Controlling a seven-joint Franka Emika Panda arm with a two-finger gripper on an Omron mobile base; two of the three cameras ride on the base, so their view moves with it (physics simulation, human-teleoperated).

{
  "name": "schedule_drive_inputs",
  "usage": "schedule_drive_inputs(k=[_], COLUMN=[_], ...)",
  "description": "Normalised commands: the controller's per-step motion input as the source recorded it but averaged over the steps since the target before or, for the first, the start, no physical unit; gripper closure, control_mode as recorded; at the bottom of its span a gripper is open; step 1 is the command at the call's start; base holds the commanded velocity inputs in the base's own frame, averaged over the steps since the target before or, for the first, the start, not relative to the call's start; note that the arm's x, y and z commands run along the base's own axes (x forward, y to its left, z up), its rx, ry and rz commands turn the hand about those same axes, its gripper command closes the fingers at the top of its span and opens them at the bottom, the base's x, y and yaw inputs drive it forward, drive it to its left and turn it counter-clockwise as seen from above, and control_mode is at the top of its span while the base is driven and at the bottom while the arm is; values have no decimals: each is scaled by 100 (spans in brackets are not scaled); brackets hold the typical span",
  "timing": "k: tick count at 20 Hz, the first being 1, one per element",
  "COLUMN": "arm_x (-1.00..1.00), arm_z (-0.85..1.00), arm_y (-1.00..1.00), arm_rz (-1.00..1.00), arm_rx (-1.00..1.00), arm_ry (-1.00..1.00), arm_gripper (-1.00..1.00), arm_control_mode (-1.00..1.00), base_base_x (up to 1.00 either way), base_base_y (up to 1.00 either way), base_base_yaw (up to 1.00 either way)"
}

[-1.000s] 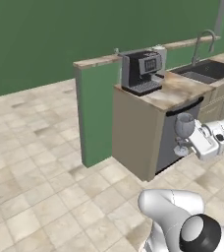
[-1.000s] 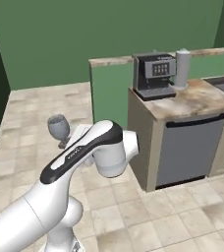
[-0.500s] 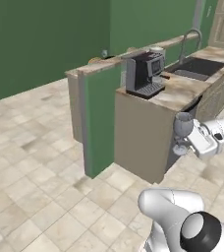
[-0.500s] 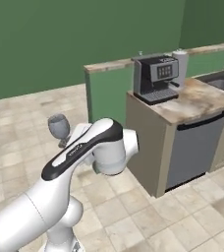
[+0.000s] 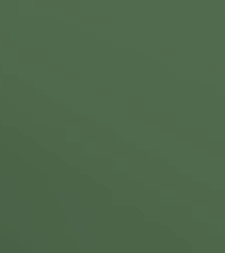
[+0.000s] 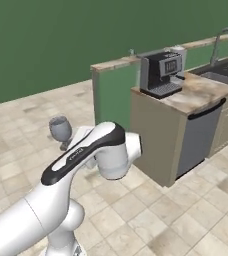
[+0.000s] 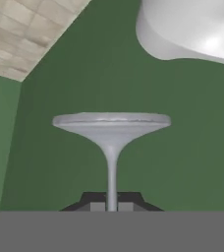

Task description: Retrieve the wine glasses from the counter and place one next to each plate.

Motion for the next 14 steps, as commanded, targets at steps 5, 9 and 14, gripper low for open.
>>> schedule_drive_inputs(k=[5,9,14], arm_x=[0,0,0], arm_z=[0,0,0], arm_y=[0,0,0], arm_rz=[0,0,0], arm_rx=[0,0,0], arm_ry=[0,0,0], arm_gripper=[100,100,100], arm_control_mode=[100,100,100], base_base_x=[-30,27,100], base_base_y=[100,100,100], base_base_yaw=[0,0,0])
